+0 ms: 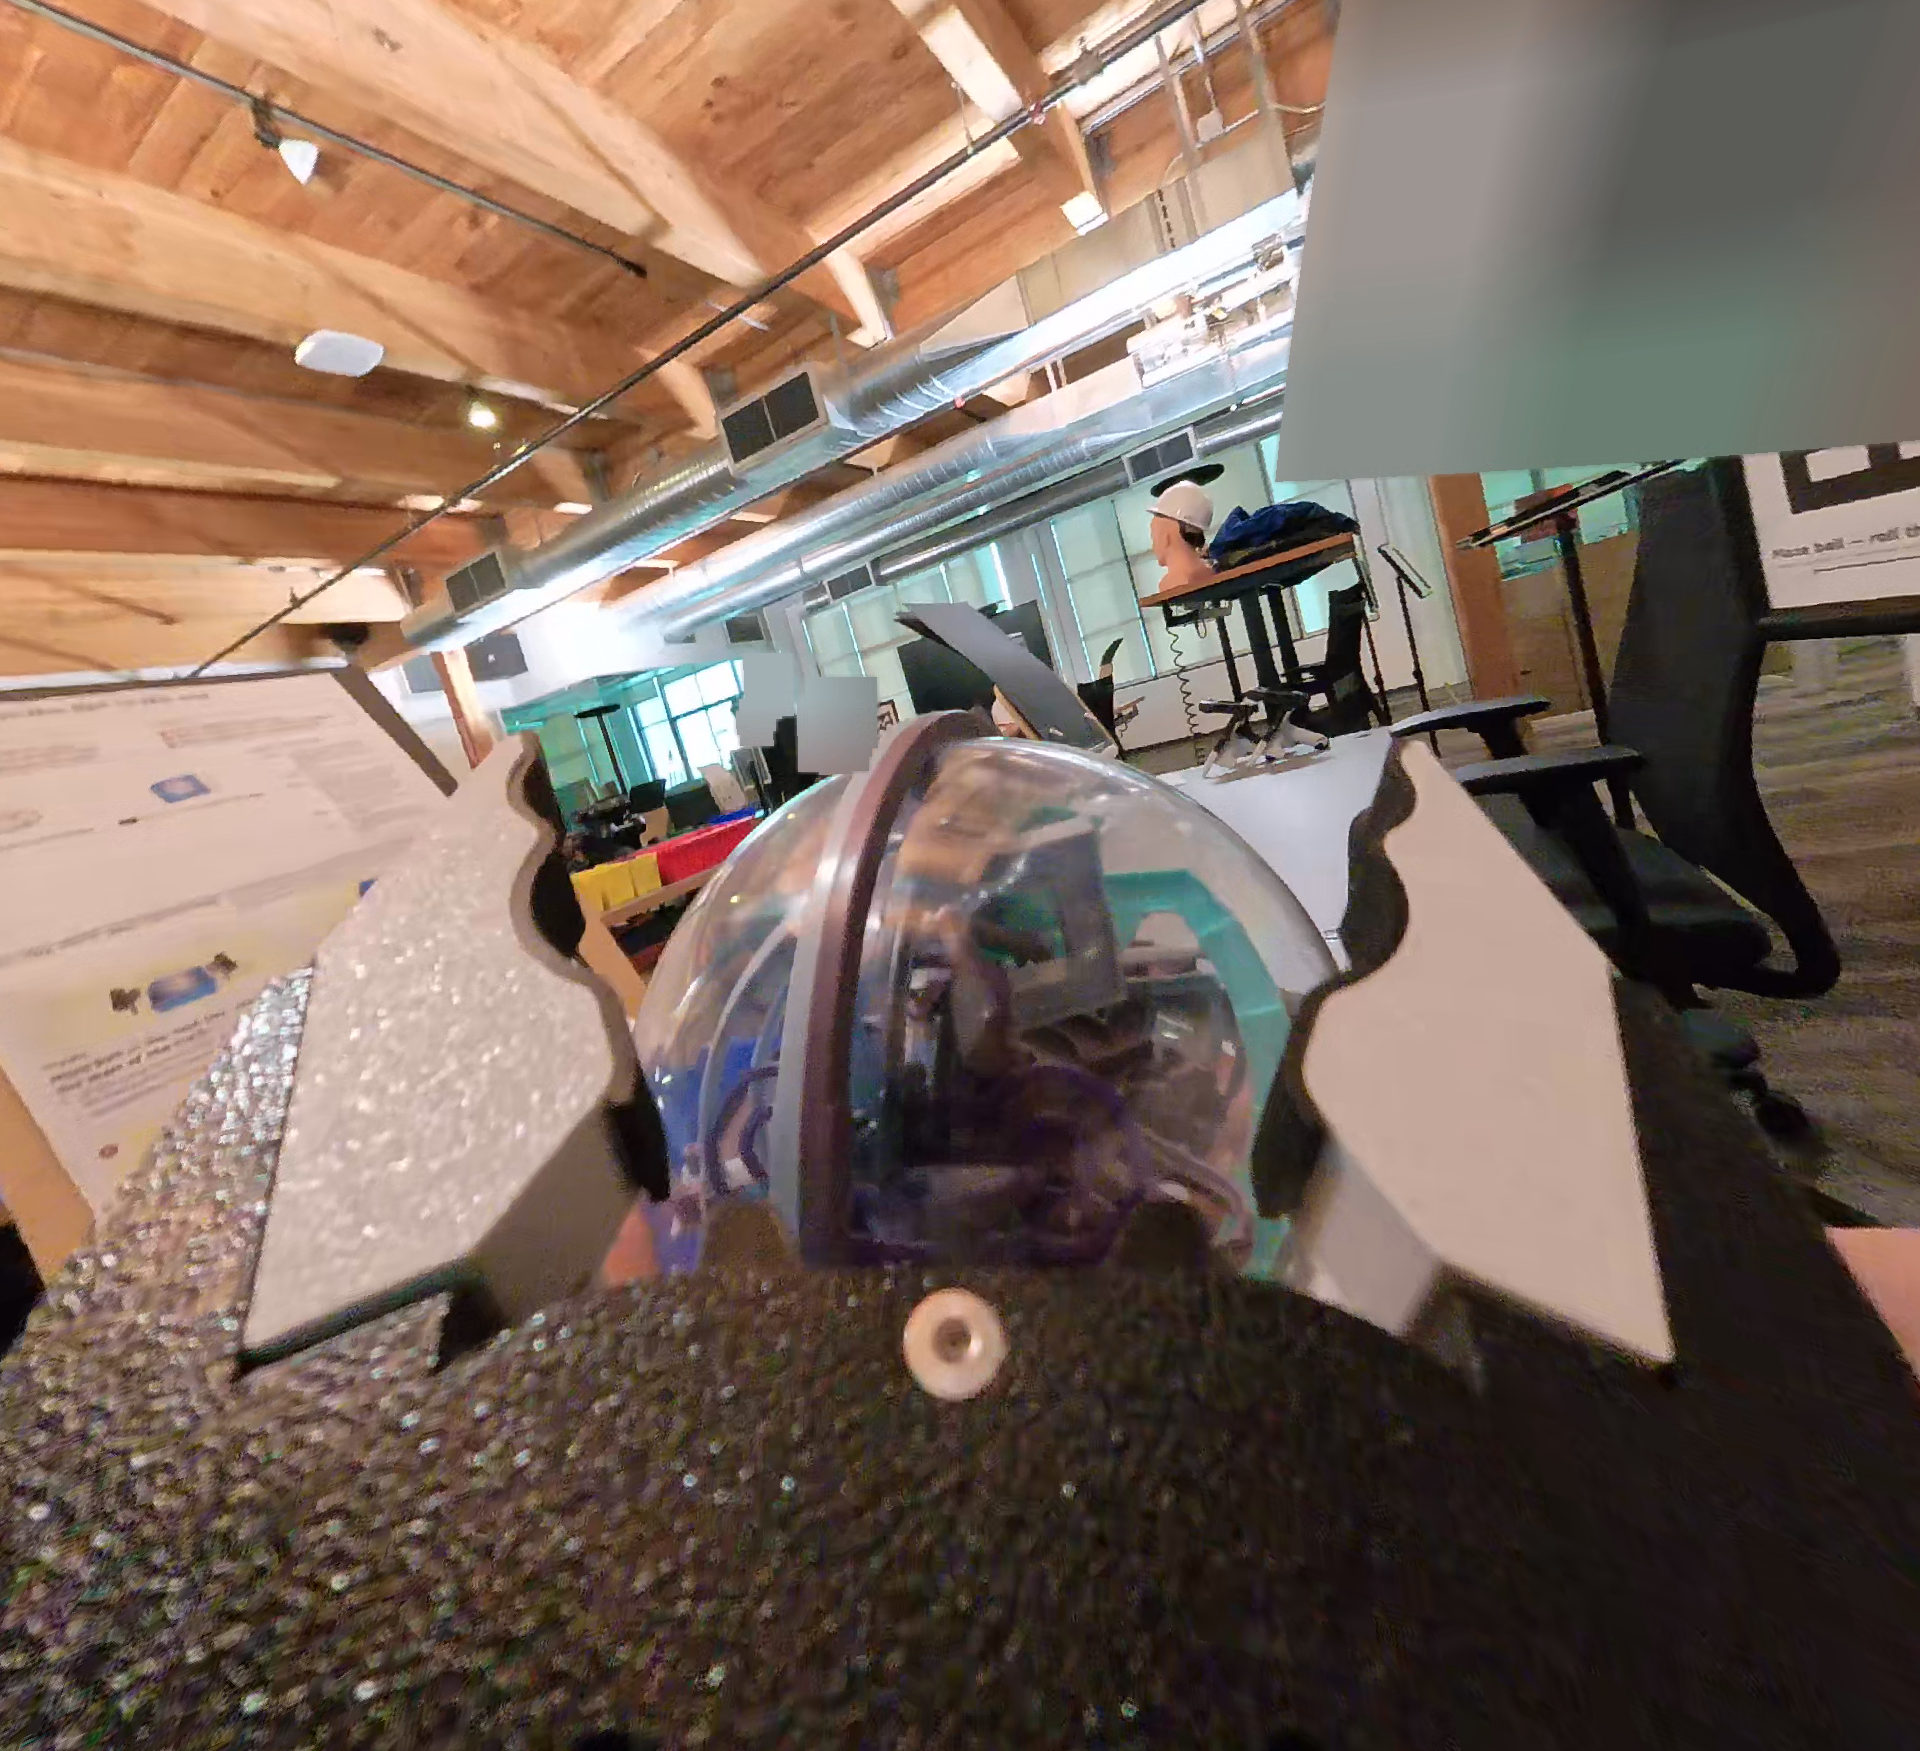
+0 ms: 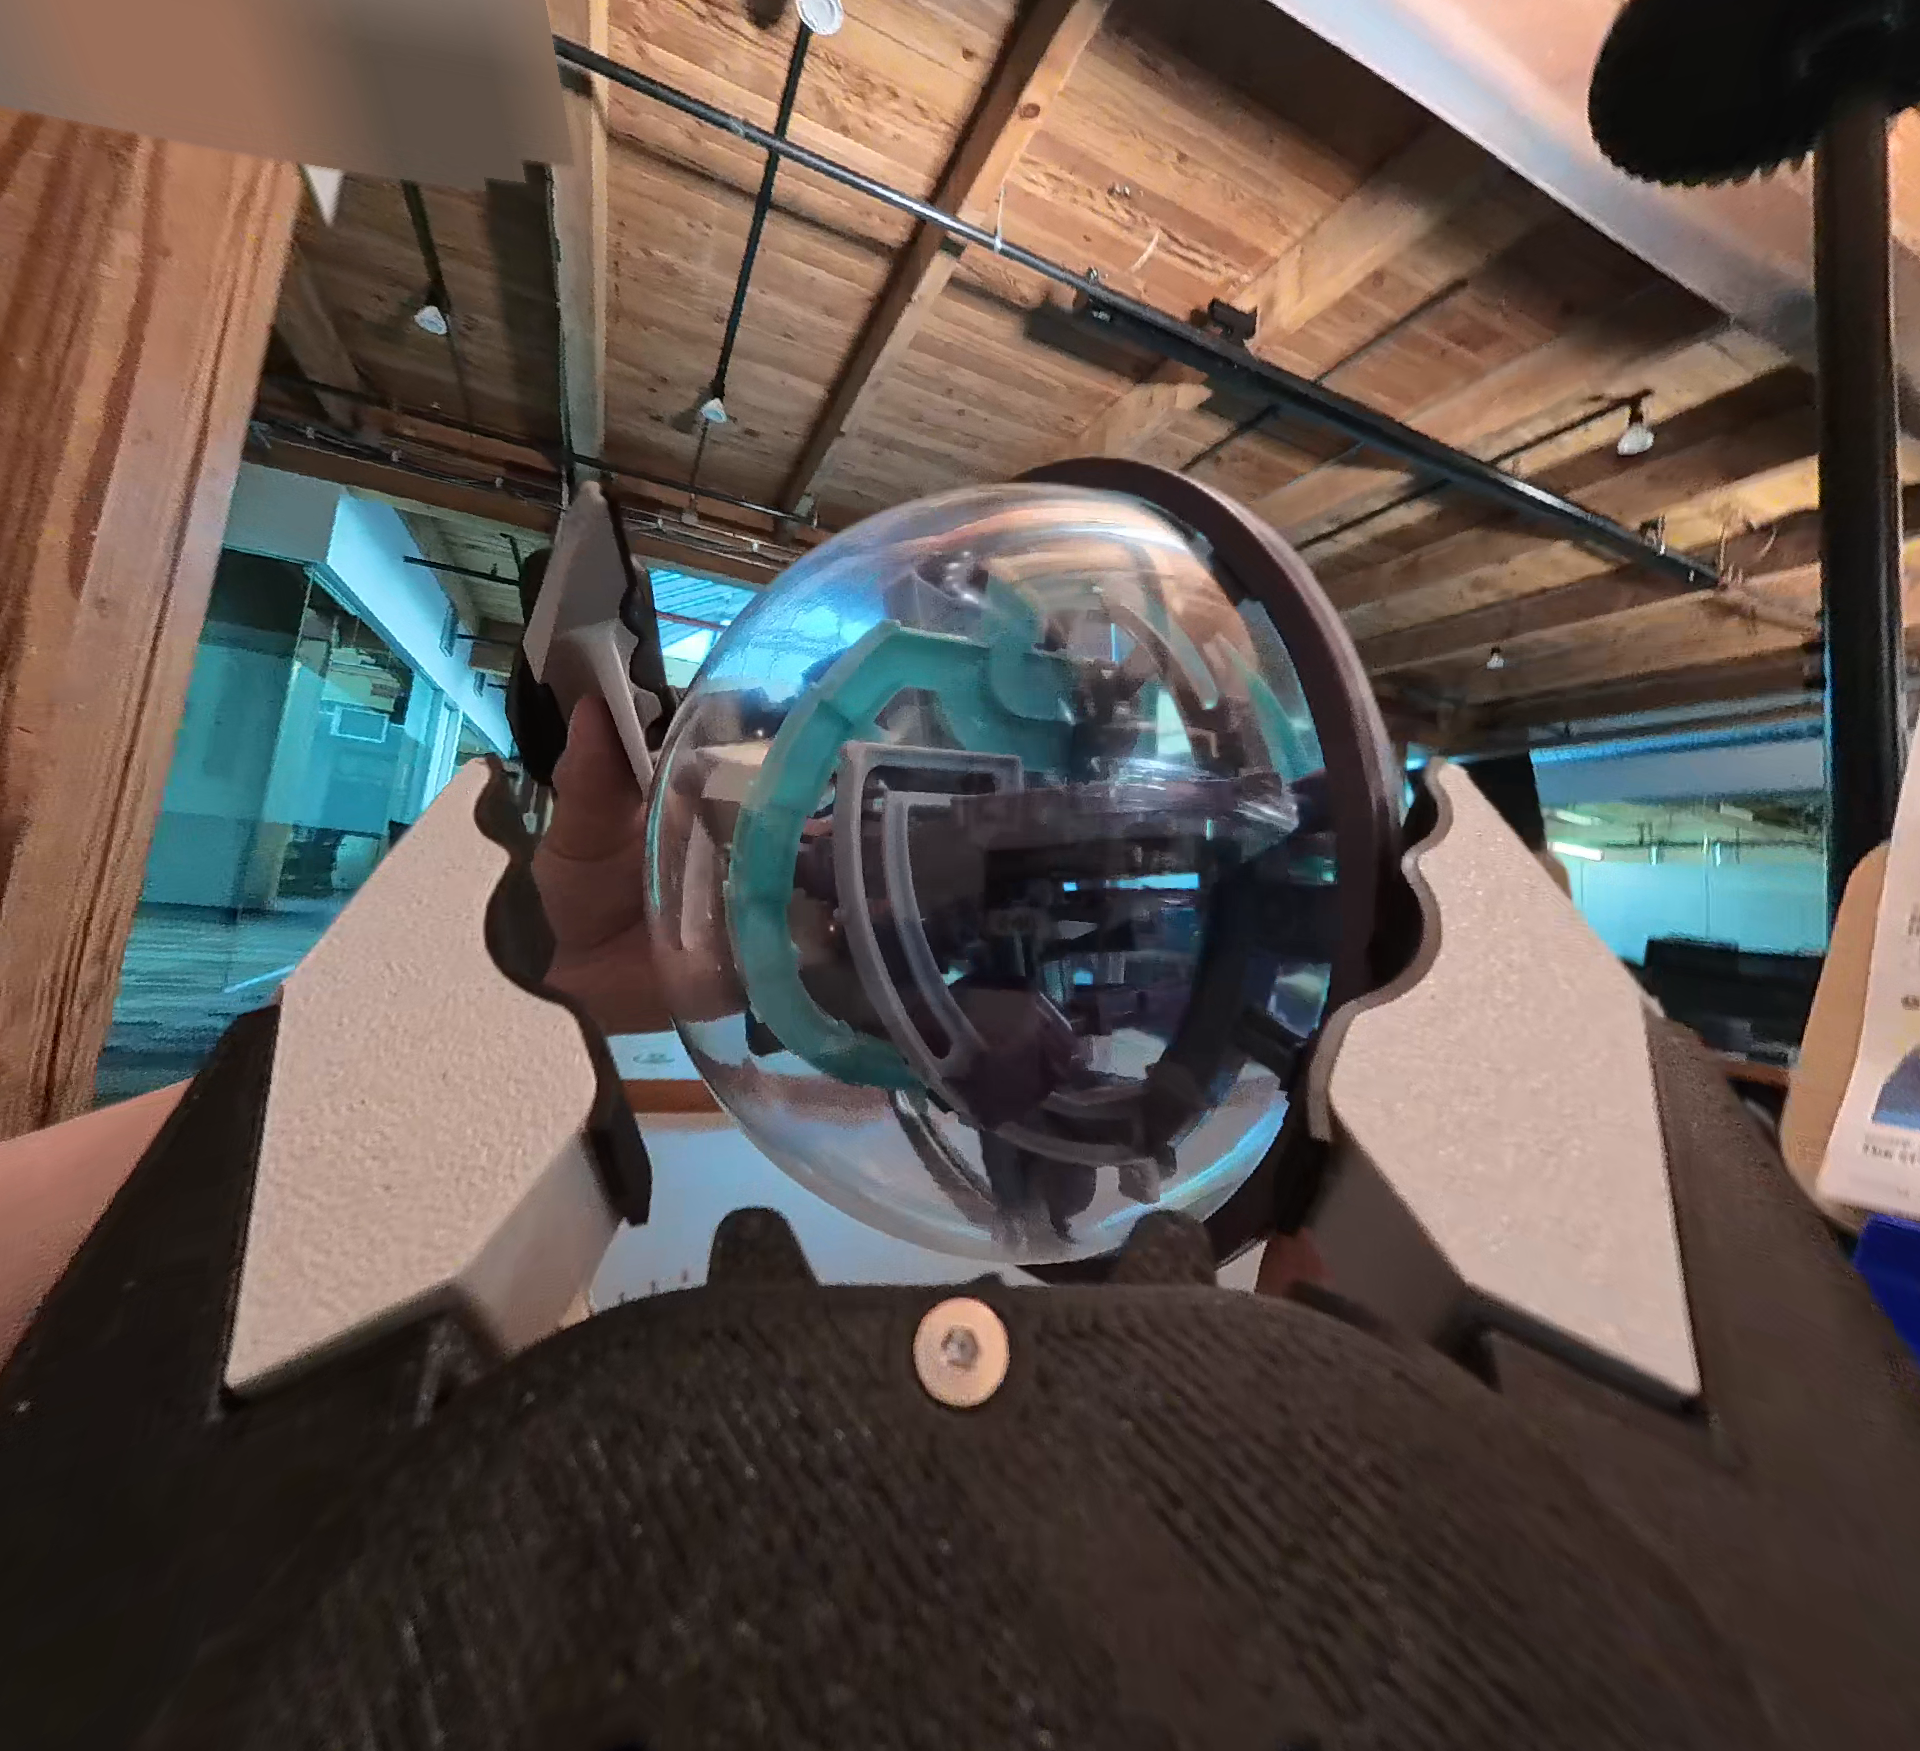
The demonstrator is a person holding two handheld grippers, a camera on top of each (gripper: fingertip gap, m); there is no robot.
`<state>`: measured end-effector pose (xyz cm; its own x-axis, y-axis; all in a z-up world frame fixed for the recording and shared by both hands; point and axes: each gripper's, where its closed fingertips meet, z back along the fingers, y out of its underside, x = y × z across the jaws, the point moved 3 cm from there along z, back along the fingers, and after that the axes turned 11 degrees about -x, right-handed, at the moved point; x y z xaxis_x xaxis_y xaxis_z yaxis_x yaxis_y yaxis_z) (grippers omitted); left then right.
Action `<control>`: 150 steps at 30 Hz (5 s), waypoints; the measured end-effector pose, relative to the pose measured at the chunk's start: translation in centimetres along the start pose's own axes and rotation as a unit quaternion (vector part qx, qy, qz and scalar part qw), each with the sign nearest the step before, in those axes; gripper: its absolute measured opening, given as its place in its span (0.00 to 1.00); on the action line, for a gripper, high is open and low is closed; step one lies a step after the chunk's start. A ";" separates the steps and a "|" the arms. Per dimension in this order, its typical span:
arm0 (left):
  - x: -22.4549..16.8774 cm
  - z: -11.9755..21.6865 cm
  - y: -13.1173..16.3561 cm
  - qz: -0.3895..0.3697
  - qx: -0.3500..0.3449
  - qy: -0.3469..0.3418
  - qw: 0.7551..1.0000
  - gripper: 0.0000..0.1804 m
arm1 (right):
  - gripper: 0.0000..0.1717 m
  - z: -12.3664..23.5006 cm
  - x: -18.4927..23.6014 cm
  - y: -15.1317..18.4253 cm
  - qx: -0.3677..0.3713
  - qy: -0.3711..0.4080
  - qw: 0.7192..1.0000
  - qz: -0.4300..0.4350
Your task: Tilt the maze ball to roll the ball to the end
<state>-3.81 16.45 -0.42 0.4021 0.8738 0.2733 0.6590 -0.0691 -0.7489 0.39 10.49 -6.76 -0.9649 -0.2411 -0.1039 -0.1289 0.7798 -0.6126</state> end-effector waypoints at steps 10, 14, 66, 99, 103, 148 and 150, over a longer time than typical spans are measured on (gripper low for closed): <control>-2.2 -0.9 -2.3 -0.029 -0.049 0.039 0.998 0.77 | 0.91 -0.4 1.3 -2.4 -0.045 -0.026 0.998 0.020; -3.0 -0.9 -2.9 -0.043 -0.065 0.063 0.995 0.76 | 0.92 -0.7 2.0 -3.2 -0.051 -0.040 0.997 0.037; -1.3 -1.7 1.6 0.014 0.031 -0.019 0.999 0.86 | 0.91 -1.0 -1.0 -1.0 0.054 0.045 0.995 0.068; -2.7 -1.6 -0.8 -0.011 -0.036 0.023 0.999 0.86 | 0.92 -1.4 1.6 -3.2 0.000 -0.006 0.990 0.140; -2.8 -2.0 -0.6 -0.020 -0.007 0.007 1.000 0.86 | 0.92 -1.2 1.1 -3.1 -0.007 0.005 0.995 0.103; -9.1 -2.7 -5.7 -0.164 -0.120 0.108 0.973 0.85 | 0.89 -2.2 5.4 -8.6 -0.101 -0.060 0.974 0.196; -9.0 -2.8 -5.3 -0.167 -0.112 0.107 0.974 0.87 | 0.89 -2.4 5.7 -8.5 -0.081 -0.068 0.969 0.225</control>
<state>-9.12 7.65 2.76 0.2482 0.7470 0.6167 0.8886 0.0780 -0.4520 -4.55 3.85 -0.26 -0.8939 0.0788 -0.4412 0.2525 0.9019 -0.3505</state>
